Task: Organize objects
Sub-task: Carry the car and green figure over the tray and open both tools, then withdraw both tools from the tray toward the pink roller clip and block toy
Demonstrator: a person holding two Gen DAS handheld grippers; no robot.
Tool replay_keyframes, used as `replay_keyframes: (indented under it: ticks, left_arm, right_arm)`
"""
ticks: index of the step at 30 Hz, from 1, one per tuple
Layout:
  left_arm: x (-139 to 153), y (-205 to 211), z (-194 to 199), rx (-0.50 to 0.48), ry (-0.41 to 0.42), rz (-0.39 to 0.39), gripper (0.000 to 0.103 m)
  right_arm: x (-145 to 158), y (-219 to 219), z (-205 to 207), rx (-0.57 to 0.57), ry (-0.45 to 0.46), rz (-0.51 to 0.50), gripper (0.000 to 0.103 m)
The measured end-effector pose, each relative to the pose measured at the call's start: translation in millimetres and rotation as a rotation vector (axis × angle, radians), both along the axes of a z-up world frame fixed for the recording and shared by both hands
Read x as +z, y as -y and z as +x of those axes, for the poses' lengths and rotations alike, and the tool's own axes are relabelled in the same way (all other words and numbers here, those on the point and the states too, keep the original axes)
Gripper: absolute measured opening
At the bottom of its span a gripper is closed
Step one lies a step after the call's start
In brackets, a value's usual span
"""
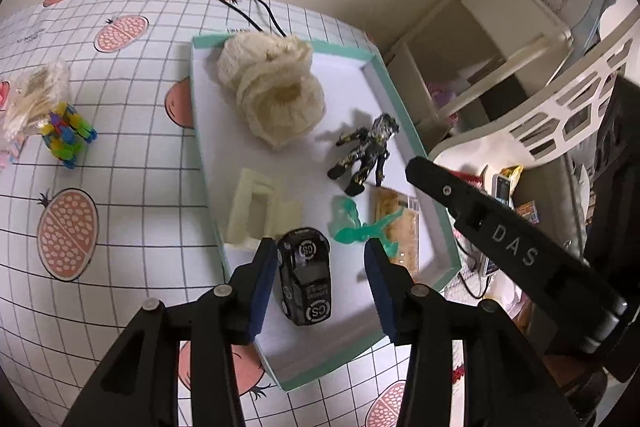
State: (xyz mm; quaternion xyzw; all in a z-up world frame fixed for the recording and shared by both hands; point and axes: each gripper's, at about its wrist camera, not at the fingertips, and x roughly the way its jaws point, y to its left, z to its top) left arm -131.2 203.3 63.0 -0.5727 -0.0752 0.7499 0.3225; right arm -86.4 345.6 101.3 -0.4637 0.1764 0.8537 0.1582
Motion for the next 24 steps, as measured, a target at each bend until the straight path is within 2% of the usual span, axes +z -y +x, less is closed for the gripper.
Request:
replay_keyframes:
  ticks: [4, 6, 8, 11, 13, 15, 16, 17, 18, 21, 24]
  left_arm:
    - [5, 9, -9, 0.045, -0.025, -0.006, 0.047]
    - [7, 19, -13, 0.078, -0.042, -0.018, 0.051]
    - [4, 23, -19, 0.114, -0.054, -0.032, 0.061]
    - [0, 33, -28, 0.171, -0.068, -0.078, 0.062]
    - [-2, 37, -31, 0.196, -0.068, -0.109, 0.062]
    - [-6, 44, -35, 0.226, -0.068, -0.133, 0.063]
    - [-8, 48, -37, 0.244, -0.067, -0.145, 0.067]
    - [-10, 51, -37, 0.256, -0.068, -0.154, 0.076]
    - [-11, 54, -38, 0.272, -0.069, -0.164, 0.079]
    - [-12, 64, -40, 0.308, -0.075, -0.183, 0.080]
    - [-12, 70, -42, 0.338, -0.092, -0.201, 0.086]
  right_arm:
    - [0, 1, -1, -0.003, 0.004, -0.001, 0.014]
    - [-2, 2, -2, 0.002, 0.015, 0.000, 0.014]
    - [-4, 4, -3, 0.005, 0.025, 0.007, 0.014]
    - [-6, 8, -5, 0.015, 0.039, 0.014, 0.018]
    - [-7, 10, -6, 0.024, 0.045, 0.018, 0.037]
    - [-8, 14, -8, 0.040, 0.049, 0.025, 0.046]
    - [-9, 16, -9, 0.047, 0.050, 0.029, 0.048]
    - [-9, 18, -9, 0.053, 0.053, 0.035, 0.048]
    - [-9, 19, -10, 0.058, 0.056, 0.041, 0.050]
    - [-10, 23, -12, 0.064, 0.060, 0.046, 0.061]
    - [-12, 25, -14, 0.071, 0.068, 0.054, 0.063]
